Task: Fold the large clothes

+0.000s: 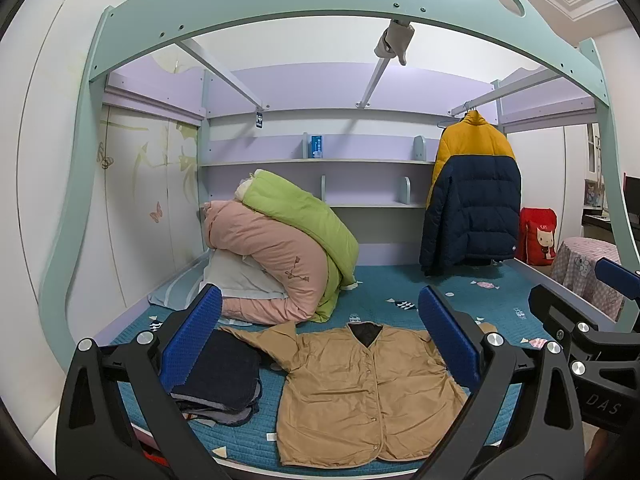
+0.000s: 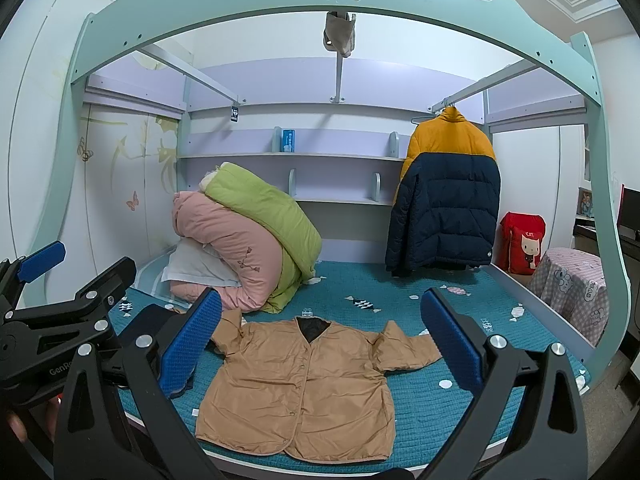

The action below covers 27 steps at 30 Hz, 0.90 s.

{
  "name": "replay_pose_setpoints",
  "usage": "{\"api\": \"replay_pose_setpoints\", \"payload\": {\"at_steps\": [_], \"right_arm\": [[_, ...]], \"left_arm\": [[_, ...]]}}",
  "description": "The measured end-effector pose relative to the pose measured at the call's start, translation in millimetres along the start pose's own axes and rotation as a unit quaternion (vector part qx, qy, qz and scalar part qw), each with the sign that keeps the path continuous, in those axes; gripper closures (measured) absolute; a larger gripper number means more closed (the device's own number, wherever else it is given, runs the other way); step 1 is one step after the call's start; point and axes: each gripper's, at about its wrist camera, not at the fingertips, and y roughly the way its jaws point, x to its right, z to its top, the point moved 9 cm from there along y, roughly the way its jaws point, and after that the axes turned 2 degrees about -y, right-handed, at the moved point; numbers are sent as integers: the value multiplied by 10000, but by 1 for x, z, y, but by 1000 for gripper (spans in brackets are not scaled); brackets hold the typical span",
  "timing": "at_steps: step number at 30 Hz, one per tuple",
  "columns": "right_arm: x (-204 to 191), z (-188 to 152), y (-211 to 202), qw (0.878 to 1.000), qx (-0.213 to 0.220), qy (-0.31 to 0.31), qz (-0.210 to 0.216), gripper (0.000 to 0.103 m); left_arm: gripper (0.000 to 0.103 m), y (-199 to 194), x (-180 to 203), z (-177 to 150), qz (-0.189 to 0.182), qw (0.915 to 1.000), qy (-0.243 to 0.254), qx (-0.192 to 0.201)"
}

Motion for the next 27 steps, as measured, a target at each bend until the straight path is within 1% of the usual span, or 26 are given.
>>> {"api": "replay_pose_setpoints", "payload": {"at_steps": [18,19,21,27], "right_arm": [[-2,-3,4,10000,-5,16,30,7],[-9,-5,4,10000,-7,8,44,7],[-10,-6,4,10000,-16,9,51,7],[-12,-7,4,10000,-22,13,65,7]], "left_arm": [[4,-1,-2,0,5,10000,-7,17],[4,-1,-3,0,7,10000,-5,19],[4,-4,-10,3,24,10000,-10,23],[4,-4,-11,3,31,10000,-12,17]]}}
